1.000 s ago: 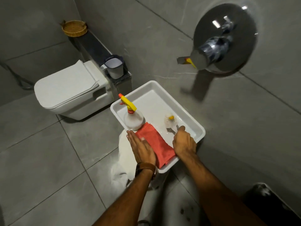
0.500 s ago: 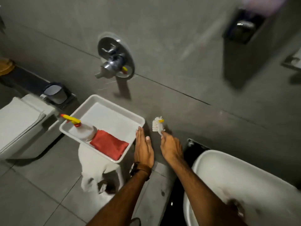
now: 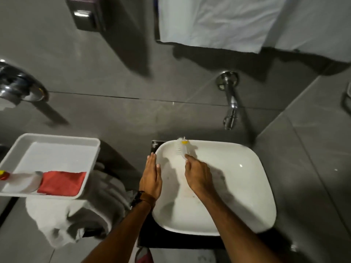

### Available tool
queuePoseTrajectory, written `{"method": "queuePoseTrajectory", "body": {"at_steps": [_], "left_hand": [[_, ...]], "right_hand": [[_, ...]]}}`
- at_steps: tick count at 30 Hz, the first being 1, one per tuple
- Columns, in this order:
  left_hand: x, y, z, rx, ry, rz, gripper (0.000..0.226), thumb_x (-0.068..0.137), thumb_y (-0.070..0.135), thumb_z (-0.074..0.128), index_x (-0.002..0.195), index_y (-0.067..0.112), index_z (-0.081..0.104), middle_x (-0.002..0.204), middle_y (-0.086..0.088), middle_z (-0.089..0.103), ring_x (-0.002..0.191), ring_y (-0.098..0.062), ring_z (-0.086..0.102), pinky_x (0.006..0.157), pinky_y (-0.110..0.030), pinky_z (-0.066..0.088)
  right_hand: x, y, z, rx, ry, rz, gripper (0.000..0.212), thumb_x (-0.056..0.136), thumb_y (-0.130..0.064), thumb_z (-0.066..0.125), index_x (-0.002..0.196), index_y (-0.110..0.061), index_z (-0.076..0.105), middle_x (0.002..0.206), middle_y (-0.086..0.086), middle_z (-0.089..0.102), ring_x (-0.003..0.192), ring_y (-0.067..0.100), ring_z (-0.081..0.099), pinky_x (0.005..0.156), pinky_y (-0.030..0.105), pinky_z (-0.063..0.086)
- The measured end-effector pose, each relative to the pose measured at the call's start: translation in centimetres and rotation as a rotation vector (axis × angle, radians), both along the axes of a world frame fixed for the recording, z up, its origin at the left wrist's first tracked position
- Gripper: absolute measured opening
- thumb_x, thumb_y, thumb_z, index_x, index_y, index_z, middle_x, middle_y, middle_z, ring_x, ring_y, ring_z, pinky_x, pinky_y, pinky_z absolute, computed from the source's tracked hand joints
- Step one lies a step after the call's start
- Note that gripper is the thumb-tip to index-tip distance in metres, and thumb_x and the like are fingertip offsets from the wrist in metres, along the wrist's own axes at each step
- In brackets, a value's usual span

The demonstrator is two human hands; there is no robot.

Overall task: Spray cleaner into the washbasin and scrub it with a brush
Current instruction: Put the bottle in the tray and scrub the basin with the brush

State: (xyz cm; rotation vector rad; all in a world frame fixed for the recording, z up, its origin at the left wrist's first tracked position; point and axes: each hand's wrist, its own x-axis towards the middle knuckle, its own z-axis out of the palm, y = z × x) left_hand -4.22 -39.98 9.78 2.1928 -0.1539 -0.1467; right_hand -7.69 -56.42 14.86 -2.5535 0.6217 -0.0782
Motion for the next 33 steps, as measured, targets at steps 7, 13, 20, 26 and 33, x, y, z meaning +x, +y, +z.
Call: {"method": "queuePoseTrajectory", "body": {"at_steps": [7, 13, 20, 26, 33], "left_hand": [[-2.6, 0.1, -0.2, 0.158, -0.042, -0.121, 0.059, 0.104, 0.011, 0.034, 0.157, 0.007, 0.008, 0.167, -0.005, 0.000, 0.154, -0.022, 0.009, 0.121, -0.026, 0.013], [-3.9, 0.0, -0.6, 0.209, 0.029, 0.002, 0.082, 0.087, -0.014, 0.038, 0.158, 0.012, 0.007, 0.167, -0.005, 0.010, 0.143, -0.031, 0.035, 0.107, -0.034, 0.038], [-3.7, 0.1, -0.8, 0.200, 0.023, -0.006, 0.083, 0.093, 0.010, 0.057, 0.159, 0.018, 0.006, 0.166, -0.005, 0.013, 0.137, -0.032, 0.043, 0.106, -0.046, 0.044], [-4.0, -0.3, -0.3, 0.192, 0.014, 0.027, 0.080, 0.090, -0.010, 0.044, 0.158, 0.015, 0.011, 0.165, -0.006, 0.018, 0.126, -0.038, 0.052, 0.100, -0.042, 0.047], [-3.9, -0.3, -0.1, 0.194, 0.009, 0.027, 0.077, 0.090, -0.010, 0.041, 0.158, 0.012, 0.012, 0.165, -0.009, 0.018, 0.133, -0.036, 0.045, 0.105, -0.040, 0.043]], "right_hand": [[-6.4, -5.9, -2.8, 0.053, 0.331, -0.116, 0.038, 0.100, -0.024, 0.048, 0.136, -0.027, 0.061, 0.133, 0.007, 0.066, 0.121, 0.030, 0.062, 0.097, 0.038, 0.049], [-7.2, -7.3, -4.3, -0.003, 0.347, -0.197, 0.036, 0.101, -0.015, 0.046, 0.135, -0.014, 0.058, 0.128, 0.012, 0.066, 0.114, 0.032, 0.064, 0.090, 0.039, 0.051], [-4.7, 5.5, -2.5, 0.137, 0.296, 0.287, 0.020, 0.095, -0.018, 0.051, 0.106, -0.008, 0.066, 0.105, 0.016, 0.070, 0.099, 0.038, 0.067, 0.082, 0.043, 0.053], [-9.8, -12.9, -2.2, -0.257, 0.446, -0.194, 0.026, 0.097, -0.017, 0.049, 0.117, -0.010, 0.064, 0.111, 0.013, 0.071, 0.103, 0.033, 0.067, 0.082, 0.037, 0.053], [-6.8, 0.8, -2.6, 0.150, 0.404, 0.056, 0.031, 0.095, -0.014, 0.049, 0.122, -0.010, 0.063, 0.121, 0.014, 0.067, 0.110, 0.035, 0.065, 0.089, 0.041, 0.054]]}}
